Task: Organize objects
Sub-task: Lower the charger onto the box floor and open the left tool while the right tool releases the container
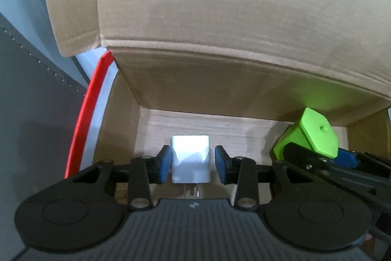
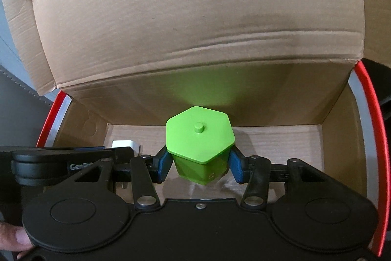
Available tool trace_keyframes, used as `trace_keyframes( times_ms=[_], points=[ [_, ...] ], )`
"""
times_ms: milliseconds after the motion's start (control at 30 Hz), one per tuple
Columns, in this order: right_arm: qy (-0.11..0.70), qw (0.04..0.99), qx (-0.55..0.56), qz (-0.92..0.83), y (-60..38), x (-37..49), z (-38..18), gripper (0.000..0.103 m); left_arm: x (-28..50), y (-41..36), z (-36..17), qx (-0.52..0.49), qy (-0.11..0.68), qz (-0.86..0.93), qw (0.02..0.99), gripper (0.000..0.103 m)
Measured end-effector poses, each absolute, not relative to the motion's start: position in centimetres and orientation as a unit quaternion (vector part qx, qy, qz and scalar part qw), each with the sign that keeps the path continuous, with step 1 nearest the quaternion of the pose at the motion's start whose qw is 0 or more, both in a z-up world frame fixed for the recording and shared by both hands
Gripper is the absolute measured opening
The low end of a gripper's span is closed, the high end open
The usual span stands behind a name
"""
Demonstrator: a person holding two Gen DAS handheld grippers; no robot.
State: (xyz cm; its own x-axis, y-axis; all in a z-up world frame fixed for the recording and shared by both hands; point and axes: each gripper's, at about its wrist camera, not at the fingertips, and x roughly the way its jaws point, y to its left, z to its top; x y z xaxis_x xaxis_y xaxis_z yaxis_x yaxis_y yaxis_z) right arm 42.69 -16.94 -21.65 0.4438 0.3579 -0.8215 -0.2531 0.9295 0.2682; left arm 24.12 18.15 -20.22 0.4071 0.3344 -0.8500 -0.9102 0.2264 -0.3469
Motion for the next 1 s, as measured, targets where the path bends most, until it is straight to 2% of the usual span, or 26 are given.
trace_keyframes(
  times_ms=[667, 733, 800, 933, 1000],
  points=[
    [0.502, 0.844, 0.034, 0.186, -14.9, 43.2, -22.3, 0.050, 20.3, 16.4, -17.2, -0.456, 0.301, 0.436, 0.715, 0.042],
    [0.504, 0.842, 0.042, 0.187, -15.2, 43.2, -22.1, 0.054, 20.1, 16.2, -17.0, -0.458, 0.302, 0.432, 0.716, 0.042],
    [0.500, 0.844, 0.050, 0.188, -15.5, 43.2, -21.5, 0.065, 20.5, 15.7, -16.6, -0.459, 0.301, 0.431, 0.716, 0.043],
    [0.493, 0.847, 0.054, 0.190, -15.8, 42.7, -20.2, 0.069, 19.8, 15.0, -15.3, -0.464, 0.298, 0.434, 0.713, 0.047],
    [0.491, 0.848, 0.058, 0.193, -16.1, 42.4, -19.6, 0.072, 19.5, 14.7, -14.9, -0.465, 0.294, 0.435, 0.713, 0.052]
  ],
)
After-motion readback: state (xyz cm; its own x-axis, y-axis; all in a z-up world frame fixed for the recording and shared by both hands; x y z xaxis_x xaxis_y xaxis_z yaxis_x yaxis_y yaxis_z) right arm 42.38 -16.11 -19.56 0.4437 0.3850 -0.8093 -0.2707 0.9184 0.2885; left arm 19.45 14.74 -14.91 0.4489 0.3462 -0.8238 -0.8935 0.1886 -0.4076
